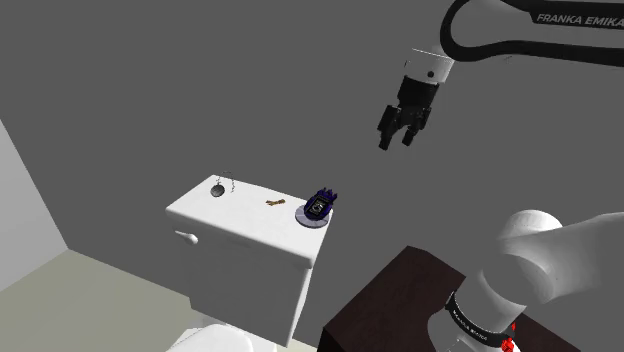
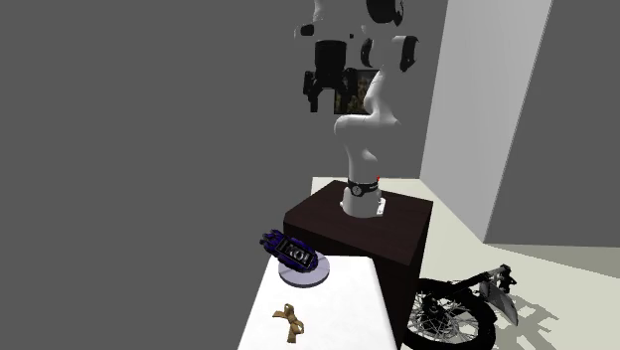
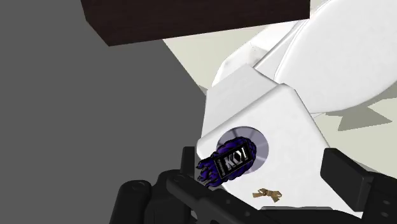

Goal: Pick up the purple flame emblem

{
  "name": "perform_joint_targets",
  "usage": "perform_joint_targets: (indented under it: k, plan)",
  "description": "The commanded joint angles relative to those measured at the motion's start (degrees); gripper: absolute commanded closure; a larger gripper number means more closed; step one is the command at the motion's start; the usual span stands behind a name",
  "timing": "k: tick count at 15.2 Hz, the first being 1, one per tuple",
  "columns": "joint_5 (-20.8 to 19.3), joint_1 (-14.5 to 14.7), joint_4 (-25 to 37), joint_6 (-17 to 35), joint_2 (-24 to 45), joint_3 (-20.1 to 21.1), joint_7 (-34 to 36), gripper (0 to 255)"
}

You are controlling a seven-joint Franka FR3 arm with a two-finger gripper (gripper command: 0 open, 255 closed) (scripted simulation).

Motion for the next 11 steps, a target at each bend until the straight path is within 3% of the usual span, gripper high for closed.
perform_joint_targets:
  k: [1, 11]
  plan:
    - [0.0, 0.0, 0.0, 0.0, 0.0, 0.0, 0.0, 0]
    - [-2.3, -7.4, -6.4, 22.4, 13.1, 12.9, 25.6, 0]
